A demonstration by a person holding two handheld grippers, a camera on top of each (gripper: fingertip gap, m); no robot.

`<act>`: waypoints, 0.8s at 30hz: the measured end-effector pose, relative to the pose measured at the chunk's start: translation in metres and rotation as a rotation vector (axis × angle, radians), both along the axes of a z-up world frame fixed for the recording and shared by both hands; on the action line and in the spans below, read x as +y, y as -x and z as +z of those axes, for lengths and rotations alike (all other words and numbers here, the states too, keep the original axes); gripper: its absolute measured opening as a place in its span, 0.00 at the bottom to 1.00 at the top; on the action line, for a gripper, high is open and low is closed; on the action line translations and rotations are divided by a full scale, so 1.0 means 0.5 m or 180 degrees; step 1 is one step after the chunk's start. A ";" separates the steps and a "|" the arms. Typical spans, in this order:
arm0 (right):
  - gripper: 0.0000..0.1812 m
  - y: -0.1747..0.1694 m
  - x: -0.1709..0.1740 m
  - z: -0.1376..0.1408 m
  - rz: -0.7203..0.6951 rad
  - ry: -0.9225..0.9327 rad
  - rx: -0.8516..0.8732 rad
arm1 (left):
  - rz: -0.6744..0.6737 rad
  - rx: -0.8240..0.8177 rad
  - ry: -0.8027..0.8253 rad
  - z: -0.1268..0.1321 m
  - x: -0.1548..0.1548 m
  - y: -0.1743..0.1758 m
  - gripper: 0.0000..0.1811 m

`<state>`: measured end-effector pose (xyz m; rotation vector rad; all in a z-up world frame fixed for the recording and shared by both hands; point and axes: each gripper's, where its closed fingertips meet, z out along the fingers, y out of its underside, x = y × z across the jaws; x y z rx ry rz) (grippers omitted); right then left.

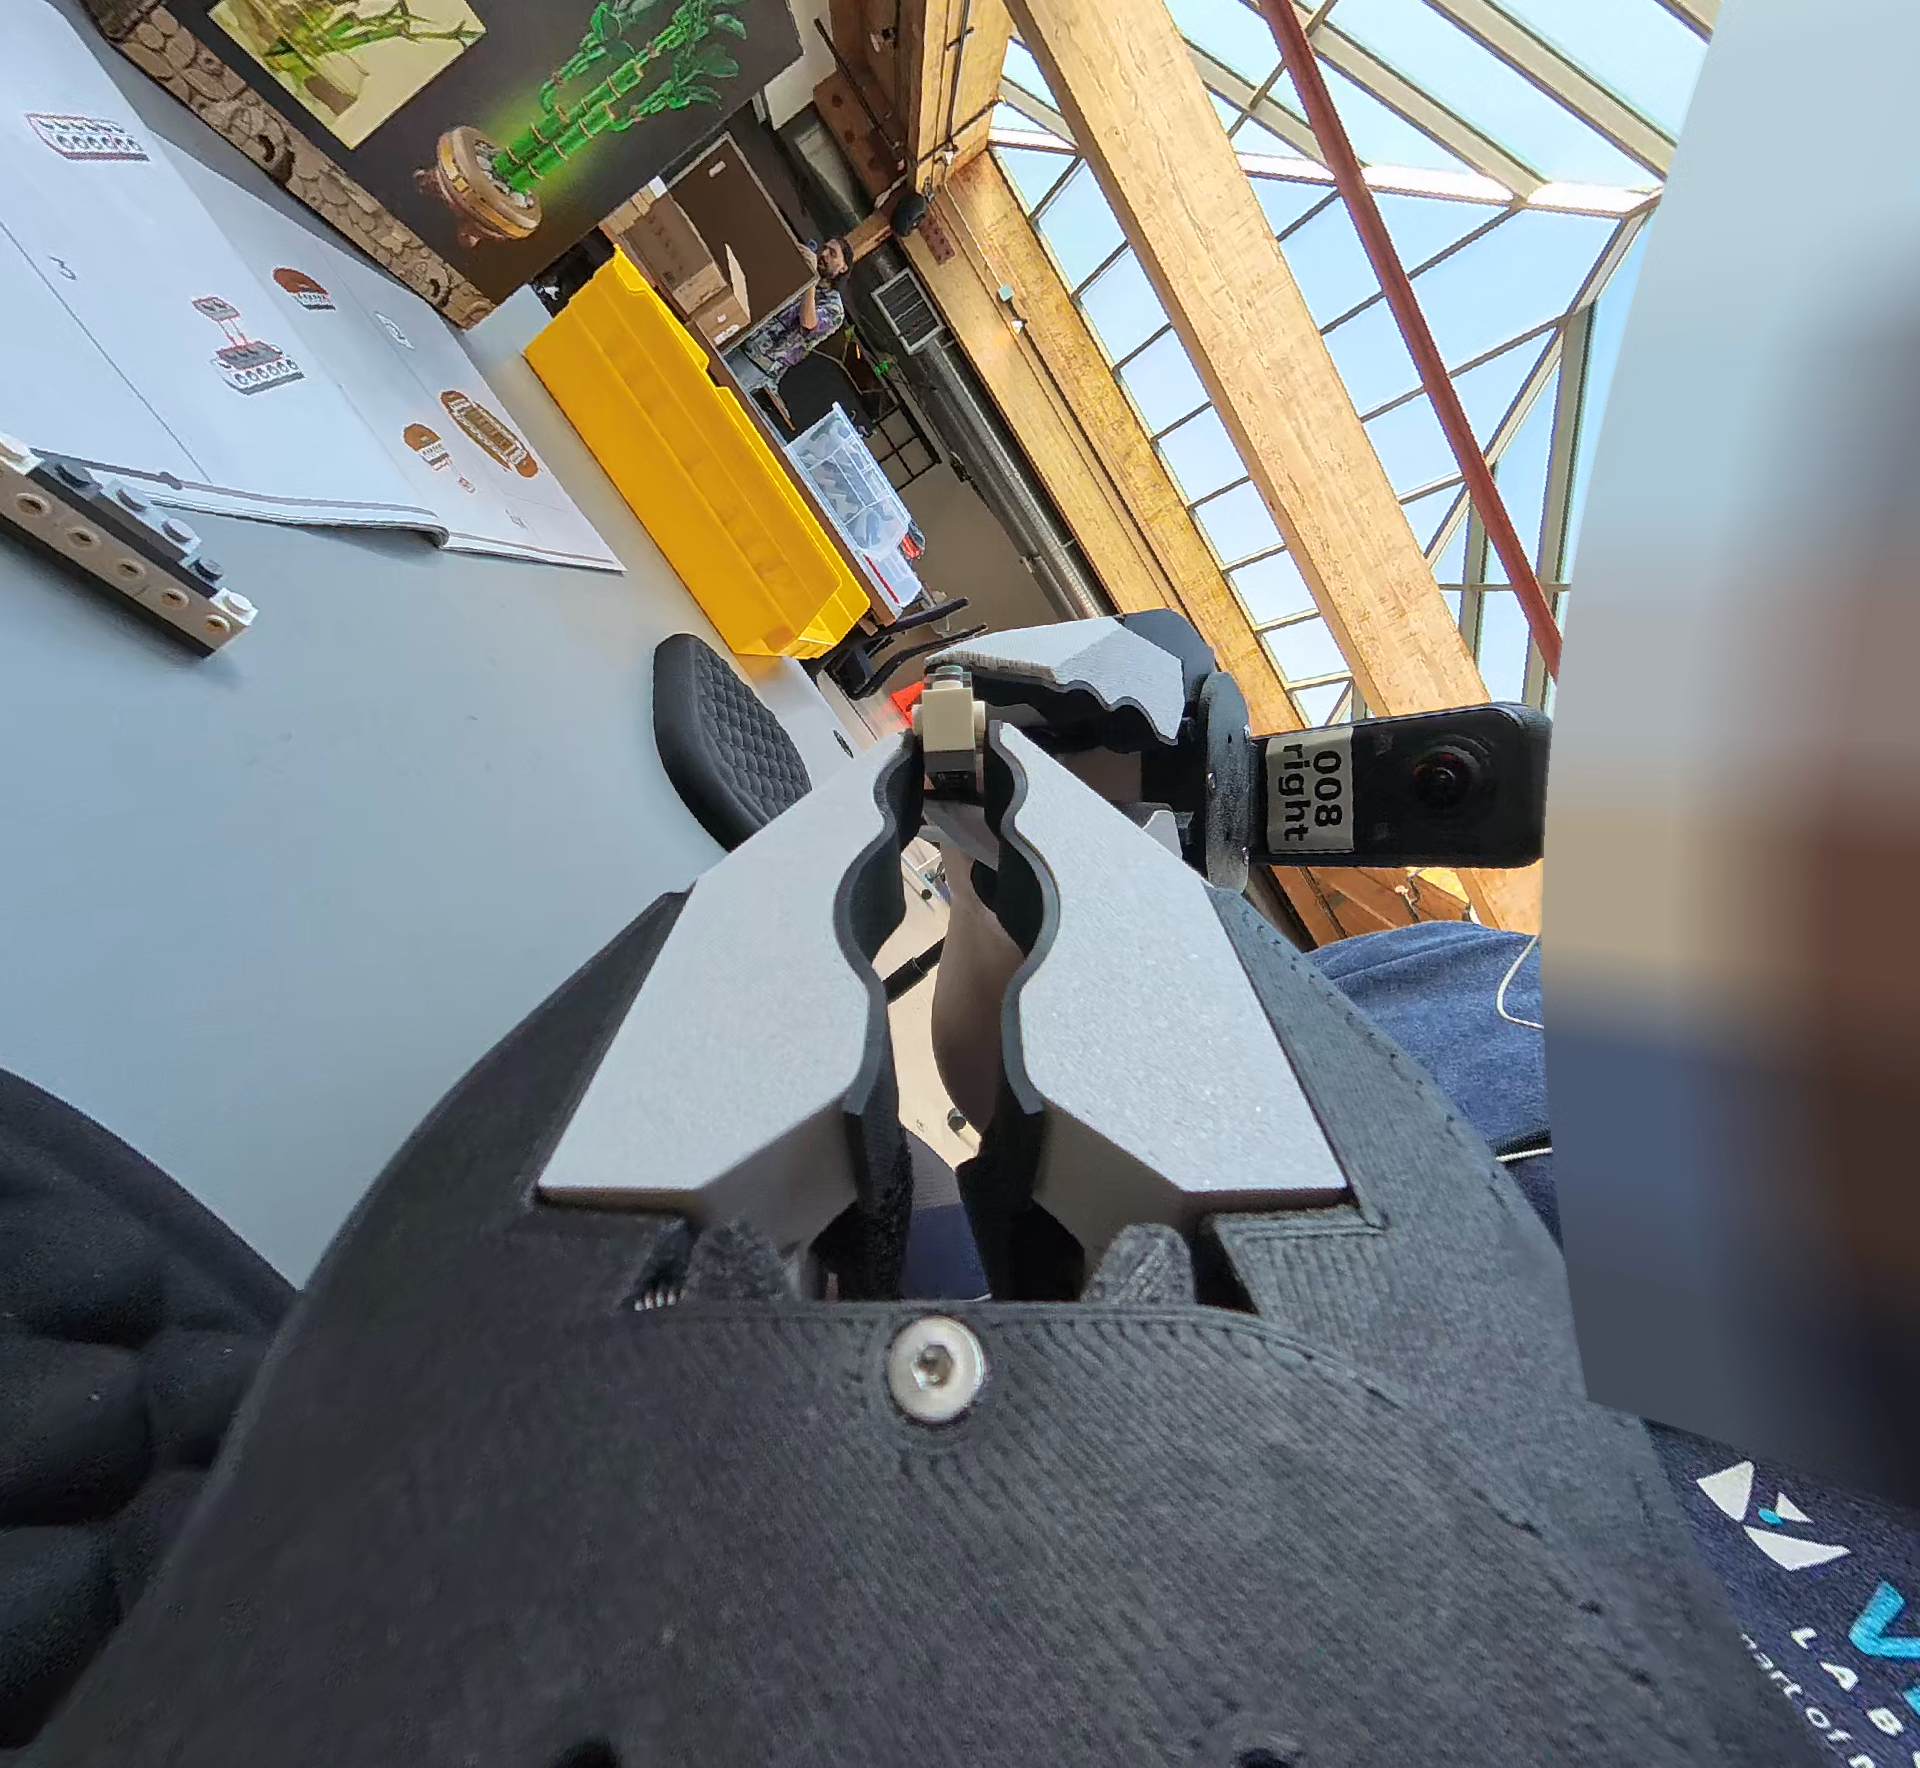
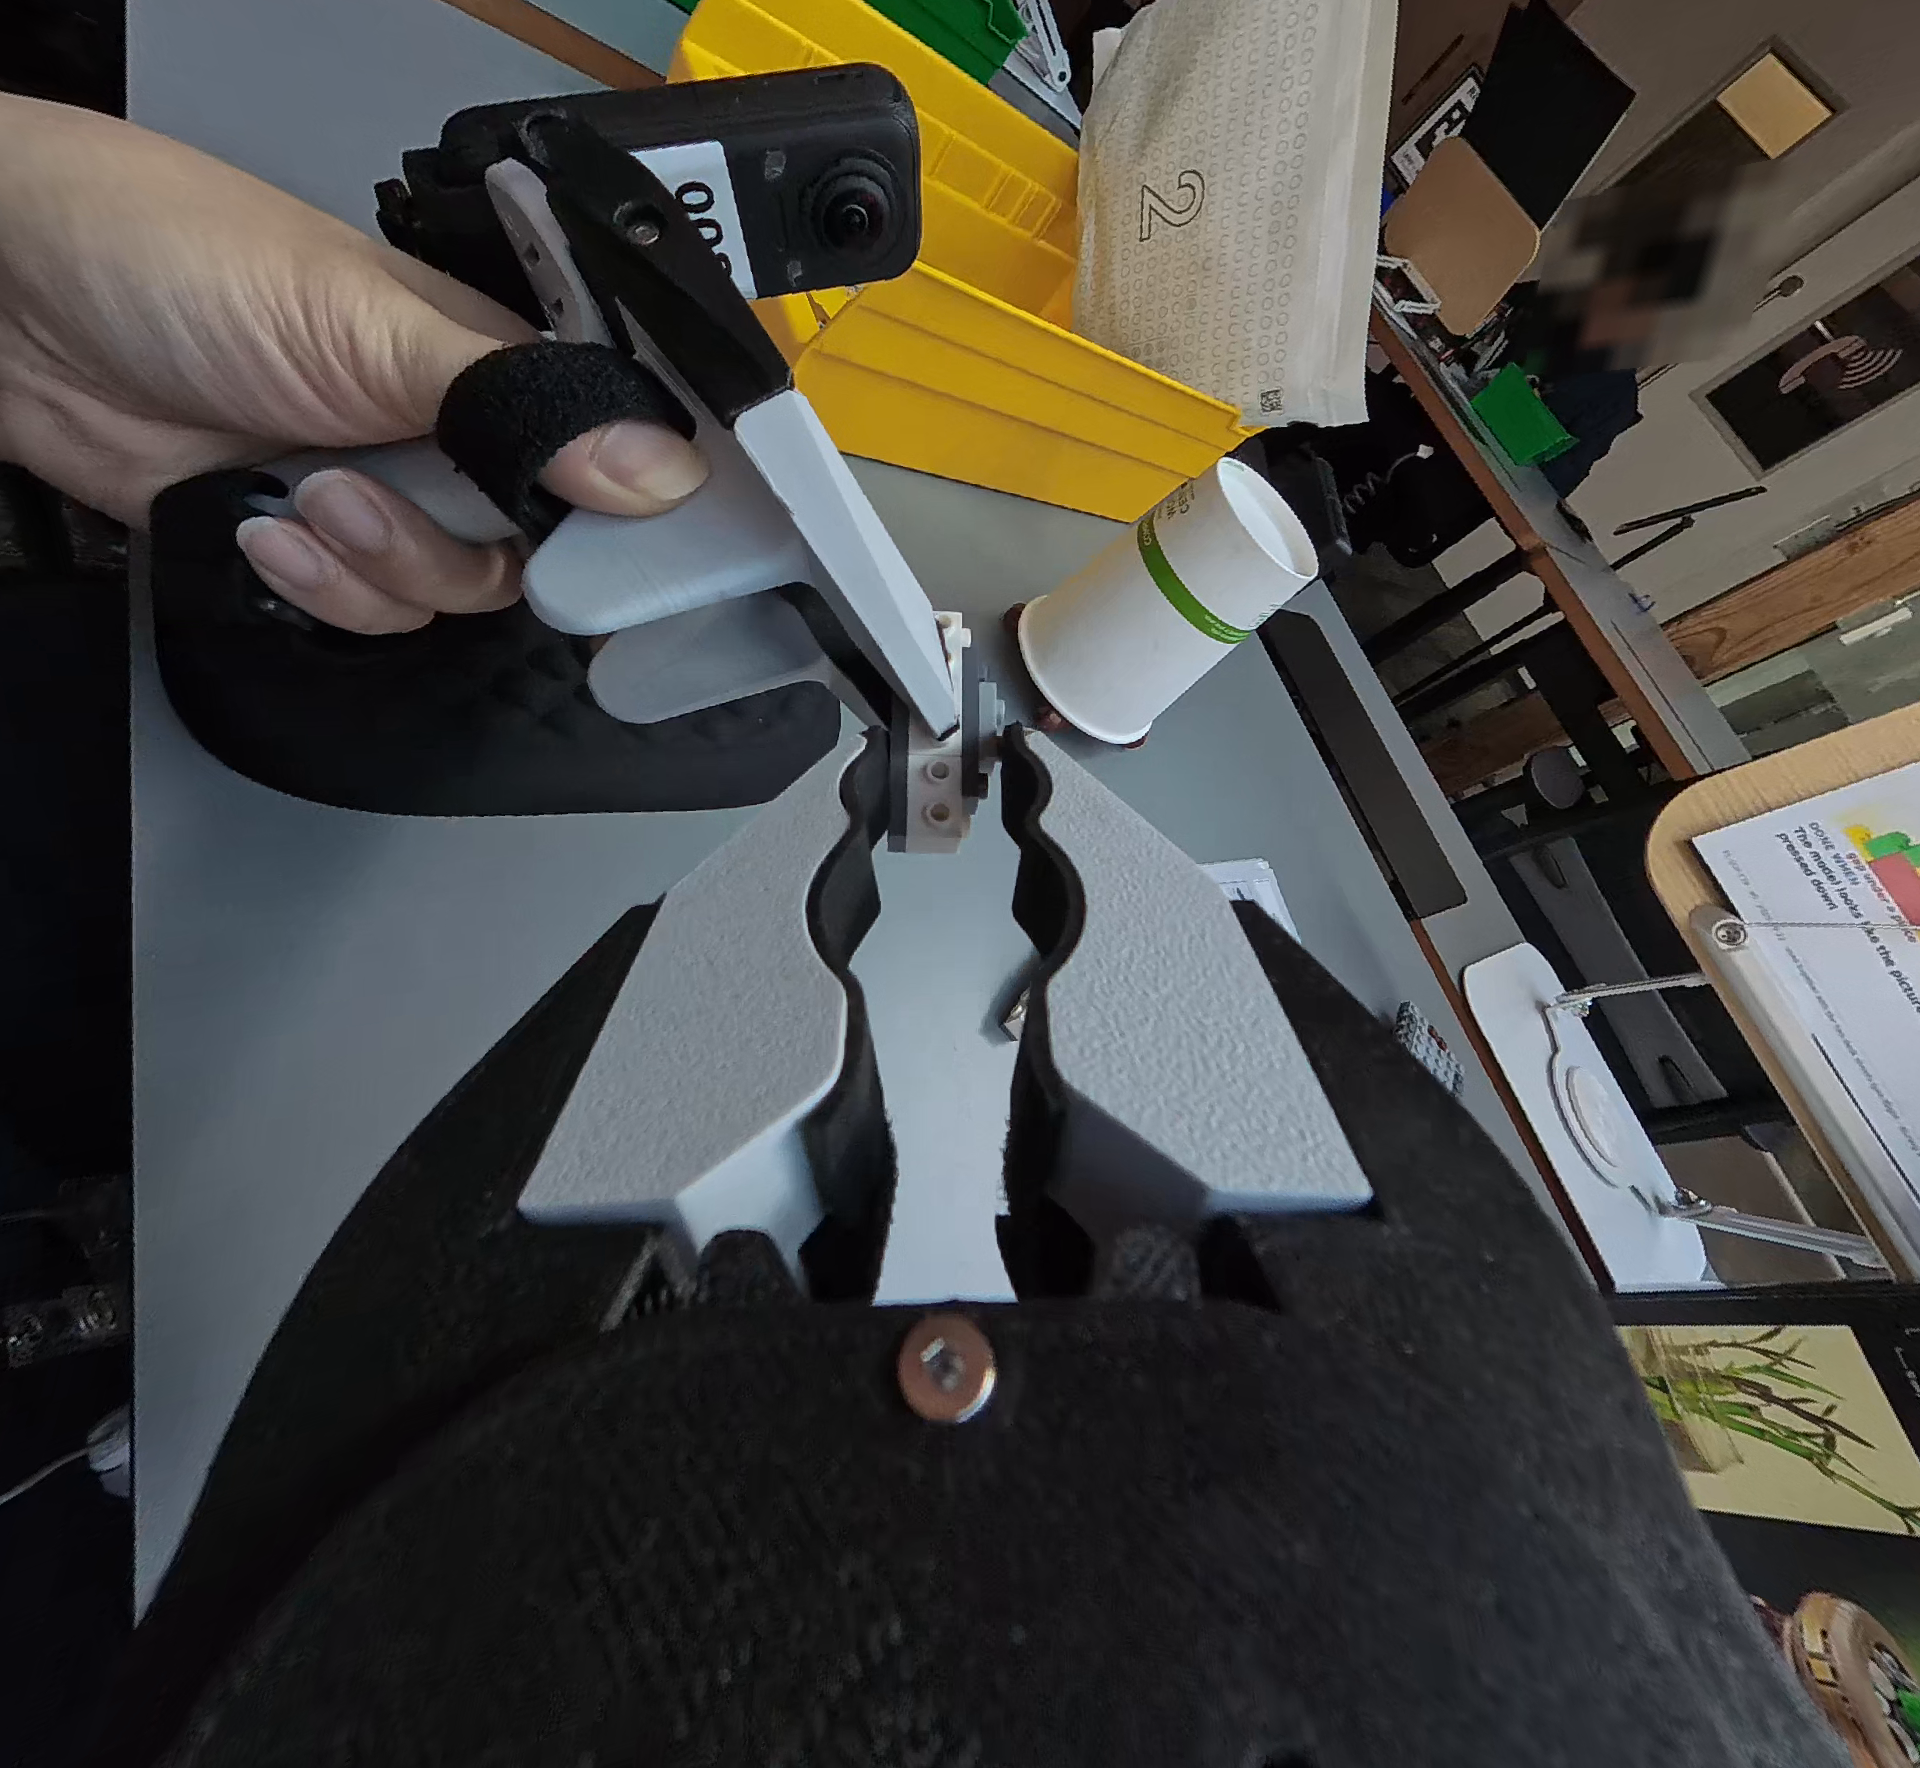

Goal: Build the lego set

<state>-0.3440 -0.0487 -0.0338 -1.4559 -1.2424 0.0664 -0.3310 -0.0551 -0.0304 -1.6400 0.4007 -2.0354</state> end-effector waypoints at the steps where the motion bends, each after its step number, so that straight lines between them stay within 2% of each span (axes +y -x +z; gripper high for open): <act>1: 0.11 -0.001 0.000 0.000 -0.0012 0.0002 -0.0006 | 0.0005 0.0001 -0.0006 0.001 -0.001 0.000 0.05; 5: 0.11 0.004 0.004 0.006 0.0084 -0.0051 0.0151 | 0.0091 0.0025 -0.0095 0.006 0.003 0.002 0.05; 11: 0.18 0.003 0.022 -0.012 0.0067 -0.0179 -0.0066 | 0.0151 0.0192 -0.0318 0.002 -0.007 -0.012 0.05; 17: 0.15 0.004 0.024 -0.036 0.0184 -0.0288 -0.0361 | 0.0148 0.0296 -0.0352 -0.010 -0.010 -0.021 0.05; 24: 0.11 0.005 0.022 -0.043 0.0138 -0.0154 -0.0287 | 0.0212 0.0564 -0.0585 -0.021 -0.012 -0.025 0.05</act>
